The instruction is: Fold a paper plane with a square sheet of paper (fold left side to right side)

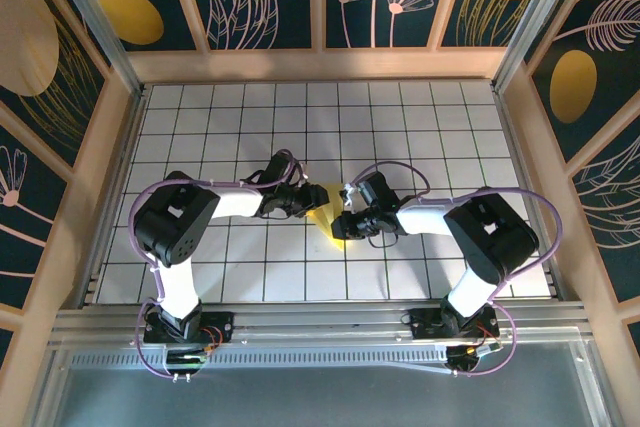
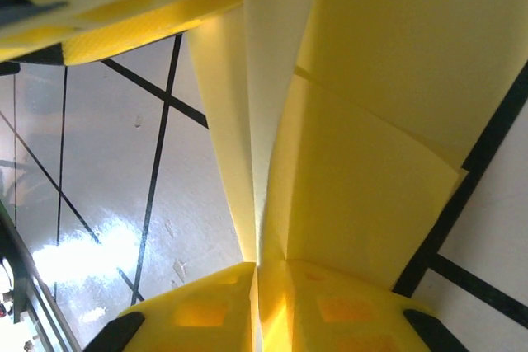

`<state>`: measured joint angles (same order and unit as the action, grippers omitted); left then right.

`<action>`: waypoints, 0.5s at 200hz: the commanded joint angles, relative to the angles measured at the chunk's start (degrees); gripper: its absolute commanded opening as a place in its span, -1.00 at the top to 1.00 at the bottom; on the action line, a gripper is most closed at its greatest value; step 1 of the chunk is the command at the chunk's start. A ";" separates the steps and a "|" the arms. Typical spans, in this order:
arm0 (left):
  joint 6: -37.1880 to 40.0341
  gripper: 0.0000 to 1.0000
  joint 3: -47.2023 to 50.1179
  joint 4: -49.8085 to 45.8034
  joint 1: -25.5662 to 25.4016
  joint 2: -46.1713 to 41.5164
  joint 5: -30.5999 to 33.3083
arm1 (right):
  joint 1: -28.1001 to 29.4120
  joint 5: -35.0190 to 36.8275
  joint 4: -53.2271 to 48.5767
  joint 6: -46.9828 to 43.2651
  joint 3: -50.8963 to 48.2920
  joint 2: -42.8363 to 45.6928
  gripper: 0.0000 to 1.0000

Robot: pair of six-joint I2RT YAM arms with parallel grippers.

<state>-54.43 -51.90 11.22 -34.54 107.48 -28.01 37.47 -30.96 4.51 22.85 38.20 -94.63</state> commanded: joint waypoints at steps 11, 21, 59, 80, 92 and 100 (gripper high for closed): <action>2.25 0.19 -0.22 -4.72 -0.04 2.27 3.93 | -0.75 -0.53 -2.77 -0.51 0.91 2.61 0.52; 2.31 0.19 -0.15 -4.72 -0.08 2.33 3.93 | -0.94 -1.13 -2.53 -0.26 1.24 3.33 0.48; 2.11 0.19 0.02 -4.46 -0.08 2.31 3.77 | -2.81 -2.97 -3.56 0.02 2.54 6.01 0.30; 2.12 0.19 0.08 -4.46 -0.08 2.10 3.80 | -4.67 -4.11 -2.82 0.46 2.25 7.29 0.21; 2.17 0.19 0.20 -4.46 -0.08 2.11 3.80 | -5.77 -5.52 -1.34 1.17 1.97 7.11 0.19; 2.15 0.19 0.18 -4.46 -0.08 2.08 3.84 | -5.83 -6.63 -0.27 1.77 1.97 6.49 0.19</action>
<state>-54.02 -52.21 10.66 -34.63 107.55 -27.79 32.97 -34.17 2.72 23.16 39.29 -88.51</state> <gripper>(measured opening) 0.404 0.405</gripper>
